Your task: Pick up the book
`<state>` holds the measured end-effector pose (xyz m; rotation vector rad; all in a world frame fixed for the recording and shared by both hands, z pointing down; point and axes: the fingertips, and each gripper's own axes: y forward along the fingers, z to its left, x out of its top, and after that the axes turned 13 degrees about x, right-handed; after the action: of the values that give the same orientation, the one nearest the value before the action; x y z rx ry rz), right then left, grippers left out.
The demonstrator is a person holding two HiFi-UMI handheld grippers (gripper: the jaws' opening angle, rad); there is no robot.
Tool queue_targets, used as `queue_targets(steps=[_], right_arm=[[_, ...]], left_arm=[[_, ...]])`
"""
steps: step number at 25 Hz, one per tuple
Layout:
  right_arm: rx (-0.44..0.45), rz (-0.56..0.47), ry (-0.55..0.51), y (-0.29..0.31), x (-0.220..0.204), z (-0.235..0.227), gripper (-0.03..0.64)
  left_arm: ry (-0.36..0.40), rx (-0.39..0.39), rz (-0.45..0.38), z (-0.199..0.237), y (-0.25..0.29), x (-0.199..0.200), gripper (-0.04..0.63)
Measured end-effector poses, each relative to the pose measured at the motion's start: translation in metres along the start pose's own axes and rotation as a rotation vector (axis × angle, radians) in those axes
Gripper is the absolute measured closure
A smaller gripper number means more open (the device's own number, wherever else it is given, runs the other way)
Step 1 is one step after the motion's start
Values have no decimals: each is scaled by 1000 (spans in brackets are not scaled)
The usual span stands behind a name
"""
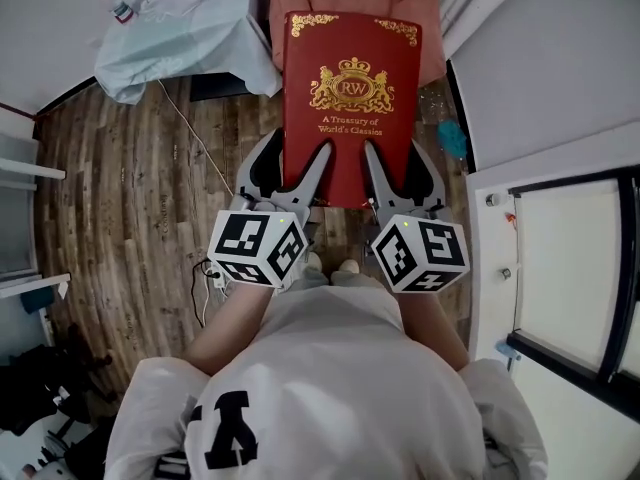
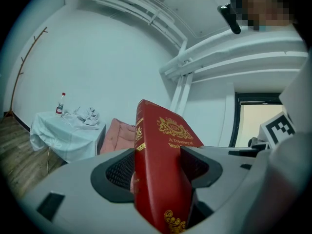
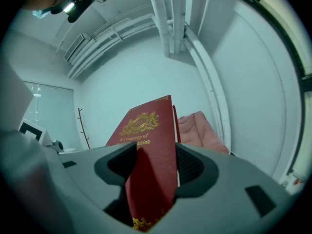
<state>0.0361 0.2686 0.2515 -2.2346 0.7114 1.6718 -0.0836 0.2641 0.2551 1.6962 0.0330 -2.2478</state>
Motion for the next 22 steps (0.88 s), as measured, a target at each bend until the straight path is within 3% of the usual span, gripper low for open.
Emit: queue_targets(steps=[22], right_arm=[[-19, 1, -5, -2, 0, 2, 356]], left_arm=[[-11, -1, 19, 0, 0, 0, 311]])
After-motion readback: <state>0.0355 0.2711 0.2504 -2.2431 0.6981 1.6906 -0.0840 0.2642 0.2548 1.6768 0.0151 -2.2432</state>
